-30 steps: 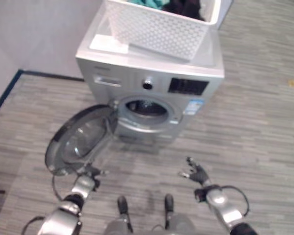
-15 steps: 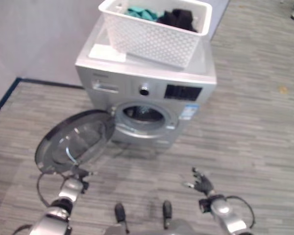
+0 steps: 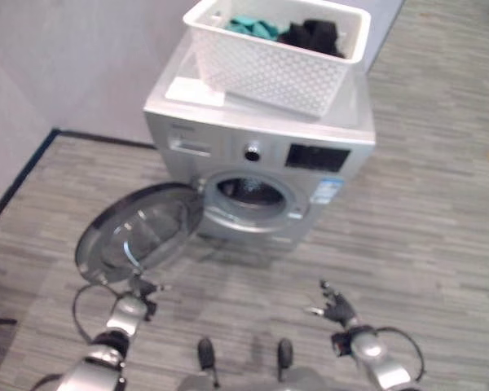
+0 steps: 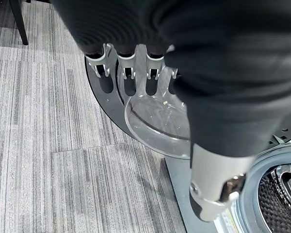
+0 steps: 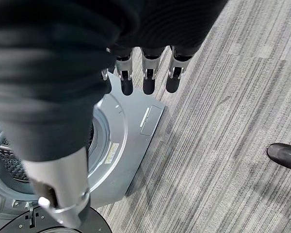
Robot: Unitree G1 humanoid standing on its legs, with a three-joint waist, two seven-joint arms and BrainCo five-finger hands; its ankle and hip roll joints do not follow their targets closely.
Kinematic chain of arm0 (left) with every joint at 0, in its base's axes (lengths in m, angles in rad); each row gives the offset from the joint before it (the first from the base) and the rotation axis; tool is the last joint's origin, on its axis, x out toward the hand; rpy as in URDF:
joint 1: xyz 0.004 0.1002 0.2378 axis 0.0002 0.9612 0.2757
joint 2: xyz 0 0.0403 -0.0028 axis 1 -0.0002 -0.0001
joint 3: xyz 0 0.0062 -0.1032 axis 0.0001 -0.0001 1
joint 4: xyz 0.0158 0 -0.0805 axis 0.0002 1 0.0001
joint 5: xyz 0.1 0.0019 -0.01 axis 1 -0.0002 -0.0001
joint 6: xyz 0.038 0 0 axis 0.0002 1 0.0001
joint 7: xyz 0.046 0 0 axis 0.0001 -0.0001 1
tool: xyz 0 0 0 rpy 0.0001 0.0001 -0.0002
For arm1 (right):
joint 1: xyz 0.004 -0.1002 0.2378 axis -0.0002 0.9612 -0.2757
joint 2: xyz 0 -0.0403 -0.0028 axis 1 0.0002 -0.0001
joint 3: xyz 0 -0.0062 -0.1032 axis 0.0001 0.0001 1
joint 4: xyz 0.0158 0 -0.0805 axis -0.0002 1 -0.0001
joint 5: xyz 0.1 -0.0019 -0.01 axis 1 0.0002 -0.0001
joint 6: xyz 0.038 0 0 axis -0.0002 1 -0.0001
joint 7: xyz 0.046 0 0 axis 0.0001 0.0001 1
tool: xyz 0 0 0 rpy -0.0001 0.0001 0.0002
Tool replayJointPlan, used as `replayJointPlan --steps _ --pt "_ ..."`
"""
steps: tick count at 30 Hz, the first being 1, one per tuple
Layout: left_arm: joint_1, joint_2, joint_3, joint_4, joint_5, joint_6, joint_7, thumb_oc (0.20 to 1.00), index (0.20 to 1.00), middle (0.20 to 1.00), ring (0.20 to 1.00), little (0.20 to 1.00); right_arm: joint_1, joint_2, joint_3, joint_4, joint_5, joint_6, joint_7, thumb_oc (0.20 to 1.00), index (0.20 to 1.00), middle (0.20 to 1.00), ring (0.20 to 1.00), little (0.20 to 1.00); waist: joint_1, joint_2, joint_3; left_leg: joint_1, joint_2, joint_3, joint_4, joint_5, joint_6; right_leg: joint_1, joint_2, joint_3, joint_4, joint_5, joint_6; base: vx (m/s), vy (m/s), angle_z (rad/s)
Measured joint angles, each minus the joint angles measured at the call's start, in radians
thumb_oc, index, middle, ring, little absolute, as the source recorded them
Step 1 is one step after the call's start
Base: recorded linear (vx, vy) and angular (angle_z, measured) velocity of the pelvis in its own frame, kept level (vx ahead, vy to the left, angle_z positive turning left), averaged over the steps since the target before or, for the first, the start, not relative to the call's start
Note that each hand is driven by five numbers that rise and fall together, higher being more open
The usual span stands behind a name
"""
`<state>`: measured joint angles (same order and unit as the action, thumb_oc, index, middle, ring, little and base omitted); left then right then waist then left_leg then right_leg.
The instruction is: Grab the laundry basket,head to the washer,open it,put in the laundry and shut it.
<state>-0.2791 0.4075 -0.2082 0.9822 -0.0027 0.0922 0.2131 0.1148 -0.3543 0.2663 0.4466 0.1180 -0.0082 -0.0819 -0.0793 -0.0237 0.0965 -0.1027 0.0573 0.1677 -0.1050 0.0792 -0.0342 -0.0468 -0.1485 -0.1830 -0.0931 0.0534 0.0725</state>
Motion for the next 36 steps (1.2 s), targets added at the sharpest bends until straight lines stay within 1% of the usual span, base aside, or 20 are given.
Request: replayJointPlan --steps 3,6,13,15,21,22,23,24,25,26,27,28,29,30,31,32,33,34,35,36 --pt "0.0 0.0 0.0 0.01 0.0 0.0 0.0 1.0 1.0 1.0 1.0 1.0 0.009 0.0 -0.02 0.001 -0.001 0.0 0.001 1.0 1.0 1.0 1.0 1.0 0.002 0.002 0.0 0.001 -0.001 -0.015 0.0 0.0 0.0 0.009 0.0 -0.012 0.0 -0.002 0.0 0.02 0.014 0.12" --pt "0.002 0.001 0.003 0.01 0.0 0.0 -0.001 1.0 1.0 1.0 1.0 1.0 0.012 -0.001 -0.022 0.001 -0.002 0.0 0.005 1.0 1.0 1.0 1.0 1.0 0.012 0.002 0.0 0.001 -0.001 -0.015 0.0 0.0 0.0 0.009 0.0 -0.012 0.0 -0.003 -0.001 0.0 0.0 0.0" --pt "0.058 0.002 0.019 -0.025 -0.005 -0.001 -0.002 1.0 1.0 1.0 1.0 1.0 0.014 0.0 -0.028 0.001 -0.015 0.001 0.023 1.0 1.0 1.0 1.0 1.0 0.015 0.002 0.0 0.007 -0.001 -0.013 0.0 -0.002 0.003 0.014 0.0 -0.011 0.0 -0.003 -0.001 0.01 0.01 0.0" --pt "0.083 0.001 0.025 -0.072 -0.014 -0.009 -0.002 1.0 1.0 1.0 1.0 1.0 0.014 0.0 -0.03 0.001 -0.032 0.002 0.023 1.0 1.0 1.0 1.0 1.0 0.015 0.001 -0.001 0.009 -0.001 -0.012 0.0 -0.002 0.003 0.016 0.0 -0.009 0.0 -0.003 -0.001 0.04 0.055 -0.02" --pt "0.102 0.002 0.036 -0.091 -0.022 -0.015 -0.002 1.0 1.0 1.0 1.0 1.0 0.013 0.013 -0.058 0.006 -0.015 0.01 0.025 1.0 1.0 1.0 1.0 1.0 0.014 -0.01 -0.009 0.026 -0.001 0.007 0.0 -0.005 0.001 0.02 0.0 0.015 0.0 -0.005 -0.003 -0.01 0.057 -0.1" --pt "0.113 -0.001 0.041 -0.101 -0.029 -0.016 0.0 1.0 1.0 1.0 1.0 1.0 0.009 0.018 -0.071 0.013 0.012 0.012 0.022 1.0 1.0 1.0 1.0 1.0 0.019 -0.015 -0.011 0.025 0.0 0.016 0.014 -0.004 -0.006 0.019 0.004 0.03 0.0 -0.005 -0.002 -0.14 0.117 -0.02" --pt "0.095 -0.019 0.041 -0.108 -0.049 -0.02 0.001 1.0 1.0 1.0 1.0 1.0 0.009 0.019 -0.089 0.036 0.043 0.013 0.006 1.0 1.0 1.0 1.0 1.0 0.021 -0.025 -0.012 -0.016 0.0 0.012 0.063 -0.012 -0.004 0.012 -0.003 0.017 0.0 -0.005 0.001 -0.12 0.208 0.21" --pt "0.07 -0.036 0.031 -0.108 -0.061 -0.02 0.001 1.0 1.0 1.0 1.0 1.0 0.009 0.02 -0.11 0.045 0.056 0.017 -0.006 1.0 1.0 1.0 1.0 1.0 0.015 -0.028 -0.008 -0.055 -0.001 0.015 0.109 -0.029 0.0 0.006 -0.017 -0.02 0.0 -0.004 0.002 -0.02 0.273 0.56" --pt "0.051 -0.056 0.019 -0.109 -0.069 -0.02 0.0 1.0 1.0 1.0 1.0 1.0 0.011 0.018 -0.138 0.047 0.063 0.02 -0.017 1.0 1.0 1.0 1.0 1.0 0.009 -0.026 -0.004 -0.086 -0.003 0.016 0.153 -0.05 0.015 0.007 -0.022 -0.043 0.005 -0.003 0.002 0.04 0.179 0.47" --pt "0.057 -0.067 0.018 -0.123 -0.075 -0.02 0.0 1.0 1.0 1.0 1.0 1.0 0.005 0.023 -0.165 0.05 0.074 0.022 -0.023 1.0 1.0 1.0 1.0 1.0 0.01 -0.026 -0.004 -0.083 -0.018 0.022 0.158 -0.061 0.031 0.009 -0.026 -0.044 0.011 -0.001 0.005 0.07 0.253 0.14" --pt "0.079 -0.073 0.018 -0.135 -0.08 -0.025 0.0 1.0 1.0 1.0 1.0 1.0 -0.005 0.03 -0.203 0.062 0.081 0.022 -0.036 1.0 1.0 1.0 1.0 1.0 0.009 -0.021 -0.003 -0.055 -0.018 0.018 0.131 -0.063 0.039 0.011 -0.036 -0.022 0.028 -0.005 0.004 0.09 0.283 -0.19" --pt "0.085 -0.073 0.016 -0.135 -0.08 -0.025 0.0 1.0 1.0 1.0 1.0 1.0 -0.009 0.031 -0.229 0.063 0.081 0.022 -0.048 1.0 1.0 1.0 1.0 1.0 0.006 -0.02 -0.001 -0.033 -0.036 0.031 0.116 -0.064 0.032 0.014 -0.047 -0.011 0.038 -0.008 0.0 0.13 0.369 -0.1" --pt "0.054 -0.091 0.01 -0.137 -0.08 -0.019 -0.002 1.0 1.0 1.0 1.0 1.0 -0.014 0.061 -0.386 0.034 0.104 0.017 -0.07 1.0 1.0 1.0 1.0 1.0 -0.002 0.026 0.053 -0.037 -0.053 0.012 0.168 -0.105 0.105 -0.035 -0.071 -0.014 0.218 -0.022 0.004 0.14 0.345 0.09" --pt "0.056 -0.103 0.012 -0.141 -0.08 -0.021 -0.002 1.0 1.0 1.0 1.0 1.0 -0.023 0.053 -0.411 0.036 0.125 0.015 -0.091 1.0 1.0 1.0 1.0 1.0 -0.008 0.059 0.063 -0.027 -0.033 0.01 0.173 -0.108 0.103 -0.079 -0.075 0.002 0.319 -0.033 0.002 0.09 0.23 0.12" --pt "0.063 -0.103 0.013 -0.148 -0.08 -0.023 -0.001 1.0 1.0 1.0 1.0 1.0 -0.007 0.037 -0.407 0.046 0.132 0.016 -0.101 1.0 1.0 1.0 1.0 1.0 -0.014 0.062 0.058 -0.012 -0.047 0.023 0.172 -0.112 0.086 -0.114 -0.085 0.026 0.406 -0.023 -0.013 0.1 0.184 -0.02" --pt "0.063 -0.097 0.017 -0.152 -0.08 -0.022 0.0 1.0 1.0 1.0 1.0 1.0 0.002 0.038 -0.417 0.042 0.146 0.014 -0.11 1.0 1.0 1.0 1.0 1.0 -0.017 0.061 0.066 0.002 -0.061 0.004 0.175 -0.137 0.113 -0.143 -0.101 0.058 0.493 -0.024 0.006 0.12 0.065 0.07" --pt "0.07 -0.09 0.026 -0.164 -0.08 -0.022 0.0 1.0 1.0 1.0 1.0 1.0 0.007 0.044 -0.421 0.043 0.161 0.013 -0.119 1.0 1.0 1.0 1.0 1.0 -0.024 0.062 0.071 0.001 -0.056 0.006 0.184 -0.131 0.106 -0.175 -0.103 0.074 0.579 -0.035 0.0 0.24 0.054 0.09" --pt "0.074 -0.05 0.024 -0.183 -0.08 -0.021 -0.002 1.0 1.0 1.0 1.0 1.0 0.029 0.09 -0.435 0.045 0.169 0.012 -0.135 1.0 1.0 1.0 1.0 1.0 -0.034 0.035 0.066 0.01 -0.116 0.019 0.203 -0.157 0.146 -0.232 -0.123 0.09 0.556 -0.05 0.0 0.2 0.014 0.21" --pt "0.069 -0.024 0.034 -0.193 -0.08 -0.02 -0.001 1.0 1.0 1.0 1.0 1.0 0.038 0.119 -0.449 0.03 0.169 0.001 -0.137 1.0 1.0 1.0 1.0 1.0 -0.046 -0.031 0.067 -0.031 -0.164 0.057 0.429 -0.217 0.21 -0.237 -0.167 0.113 0.51 -0.108 0.022 0.19 -0.028 0.08" --pt "0.079 -0.03 0.058 -0.195 -0.08 -0.021 -0.001 1.0 1.0 1.0 1.0 1.0 0.049 0.087 -0.447 0.01 0.181 -0.01 -0.141 1.0 1.0 1.0 1.0 1.0 -0.053 0.01 0.059 -0.019 -0.135 0.02 0.486 -0.412 0.142 -0.211 -0.103 0.158 0.431 -0.153 0.078 0.16 -0.041 0.08"
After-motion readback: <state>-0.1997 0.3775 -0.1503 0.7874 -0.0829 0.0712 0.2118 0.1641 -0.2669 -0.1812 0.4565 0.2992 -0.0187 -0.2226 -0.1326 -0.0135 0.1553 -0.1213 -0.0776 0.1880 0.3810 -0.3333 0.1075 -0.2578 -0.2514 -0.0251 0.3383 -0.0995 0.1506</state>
